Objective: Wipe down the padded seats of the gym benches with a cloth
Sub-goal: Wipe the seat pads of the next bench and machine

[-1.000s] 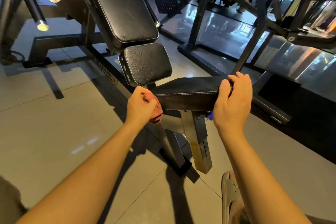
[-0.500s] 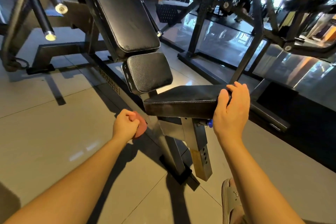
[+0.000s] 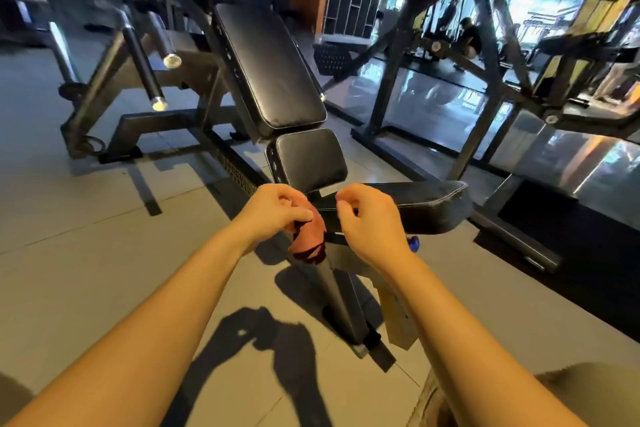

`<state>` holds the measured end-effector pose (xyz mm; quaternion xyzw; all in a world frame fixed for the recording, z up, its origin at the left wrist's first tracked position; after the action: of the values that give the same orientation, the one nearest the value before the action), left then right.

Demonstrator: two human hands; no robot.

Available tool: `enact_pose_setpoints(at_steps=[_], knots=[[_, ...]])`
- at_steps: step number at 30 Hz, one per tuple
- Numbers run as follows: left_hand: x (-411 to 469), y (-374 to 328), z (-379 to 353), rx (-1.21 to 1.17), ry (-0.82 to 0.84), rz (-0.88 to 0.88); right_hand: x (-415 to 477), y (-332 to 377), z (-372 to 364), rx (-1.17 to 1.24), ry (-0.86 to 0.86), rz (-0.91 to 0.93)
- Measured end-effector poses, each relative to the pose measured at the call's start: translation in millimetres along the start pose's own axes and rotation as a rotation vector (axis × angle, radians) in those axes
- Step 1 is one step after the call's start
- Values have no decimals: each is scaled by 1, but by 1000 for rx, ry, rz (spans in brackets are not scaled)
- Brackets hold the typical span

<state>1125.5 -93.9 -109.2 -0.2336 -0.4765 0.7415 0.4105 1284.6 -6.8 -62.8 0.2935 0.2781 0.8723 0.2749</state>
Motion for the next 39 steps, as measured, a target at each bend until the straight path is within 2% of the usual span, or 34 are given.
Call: enact_pose_setpoints(at_steps=[2,4,8,11,14,18,21,25,29,32,35,39], knots=[[-9,-23,16,-4,68,-39,1,8,-15,157,125,-94],[-14,-37,31,44,92,-63,3,15,-25,282,215,-108],[-14,-51,51,196,70,-87,9,25,-38,526,291,-118],[-4,-65,69,384,-12,-113,25,32,-45,495,295,-112],[7,-75,90,533,16,-66,42,36,-48,464,386,-133],[19,-50,100,438,108,56,66,30,-62,425,566,-183],[38,-17,96,314,108,115,87,18,-83,440,522,-253],[77,26,97,341,220,255,105,-7,-116,530,409,-378],[107,47,108,210,224,308,118,-25,-143,877,384,-572],[125,57,104,33,126,370,129,-31,-161,1025,284,-609],[141,74,90,-86,-51,439,135,-38,-178,947,169,-595],[155,91,75,11,-232,426,135,-44,-195,790,61,-631]])
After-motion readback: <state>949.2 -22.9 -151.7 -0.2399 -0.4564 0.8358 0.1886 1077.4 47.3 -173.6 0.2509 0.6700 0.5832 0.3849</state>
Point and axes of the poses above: each hand's wrist, its own x-axis towards the middle knuckle, its own z-axis out of the back of the hand, y = z × x, the point moved 4 cm from there along x, towards the middle knuckle, and after that the axes turned 10 degrees about x, right-handed, at the moved point
